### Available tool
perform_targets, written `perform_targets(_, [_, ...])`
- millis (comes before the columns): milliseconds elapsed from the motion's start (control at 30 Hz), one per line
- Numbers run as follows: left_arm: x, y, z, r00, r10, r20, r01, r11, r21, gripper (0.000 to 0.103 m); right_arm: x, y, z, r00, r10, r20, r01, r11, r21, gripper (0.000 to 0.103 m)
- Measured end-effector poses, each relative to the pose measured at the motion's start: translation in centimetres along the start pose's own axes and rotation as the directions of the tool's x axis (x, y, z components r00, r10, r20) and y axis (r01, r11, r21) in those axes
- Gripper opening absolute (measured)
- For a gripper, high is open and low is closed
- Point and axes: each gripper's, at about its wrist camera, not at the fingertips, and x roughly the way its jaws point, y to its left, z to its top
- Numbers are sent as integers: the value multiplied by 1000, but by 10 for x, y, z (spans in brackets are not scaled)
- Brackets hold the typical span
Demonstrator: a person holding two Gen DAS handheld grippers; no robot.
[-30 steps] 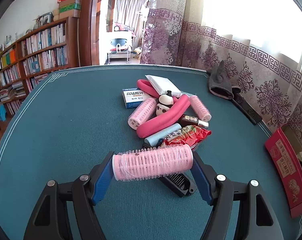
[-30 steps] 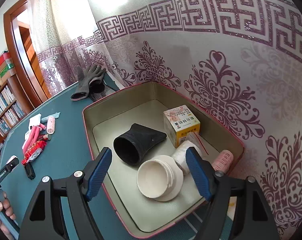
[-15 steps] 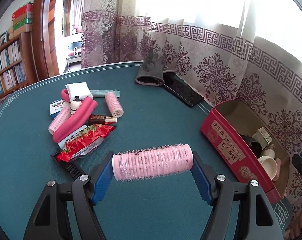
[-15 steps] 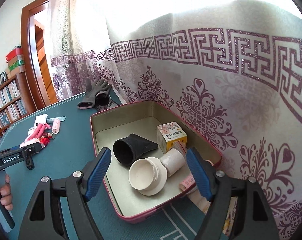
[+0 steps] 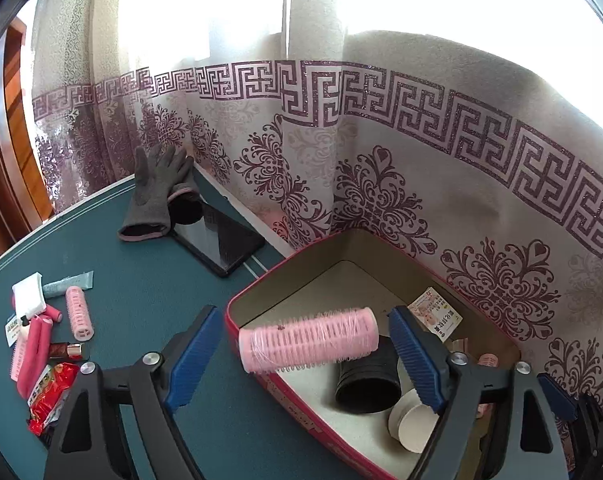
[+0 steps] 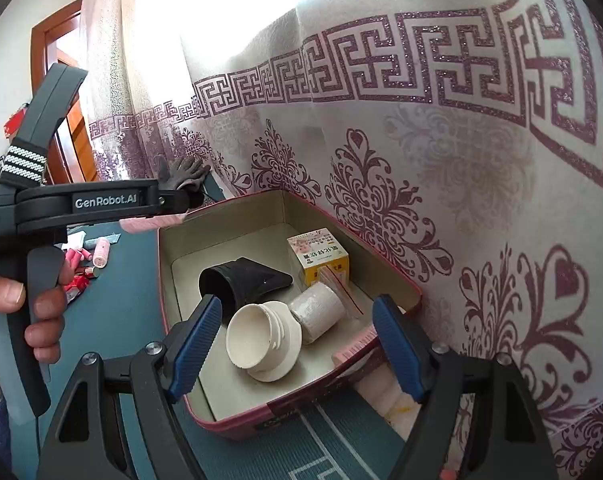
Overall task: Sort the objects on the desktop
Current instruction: 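Lower the pink roller into the tin box and open the left tool, then grasp the red snack packet with the right tool while the left tool approaches the black comb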
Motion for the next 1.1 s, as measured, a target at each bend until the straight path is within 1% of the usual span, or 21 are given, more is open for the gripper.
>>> perform_targets(33, [2,-1,1,1000,11,11,-11,1000,-1,102,1,0,0,1000,-3,2,3,1000,-2,81])
perform_targets(100, [5,1,2,999,48,21,-48,999,5,102,2,1,0,1000,-9,5,9,1000,-5,81])
perform_targets(233, [13,18,-5,993,116,-11,-116,993,3,102,7,2,2,1000,-9,-6,9,1000,7,82])
perform_targets(333, [12,40,-17,988,152,-29,-153,988,-34,102,12,6,4,1000,-8,-15,8,1000,15,82])
perform_targets(433, [8,67,-29,982,182,-57,-186,978,-92,102,13,15,5,1000,-2,-16,2,1000,12,82])
perform_targets(600, [-13,112,-54,969,234,-75,-243,956,-163,102,7,41,11,1000,10,11,-10,1000,-26,83])
perform_targets(733, [-36,151,-74,952,300,-66,-307,930,-203,102,2,69,14,999,34,25,-33,998,-60,84])
perform_targets(833, [-54,186,-89,935,348,-64,-353,905,-236,102,3,99,13,998,59,14,-57,993,-100,84])
perform_targets(900, [-65,209,-101,919,387,-68,-391,881,-266,102,7,120,10,996,85,-6,-85,988,-132,84])
perform_targets(967, [-75,234,-114,900,429,-80,-432,851,-298,102,12,142,6,992,123,-36,-127,979,-158,84])
perform_targets(1033, [-83,257,-129,878,467,-103,-473,817,-329,102,21,162,1,982,170,-83,-182,969,-165,84])
perform_targets(1100, [-89,279,-141,862,492,-125,-501,785,-364,102,32,181,-4,967,213,-138,-235,958,-165,85])
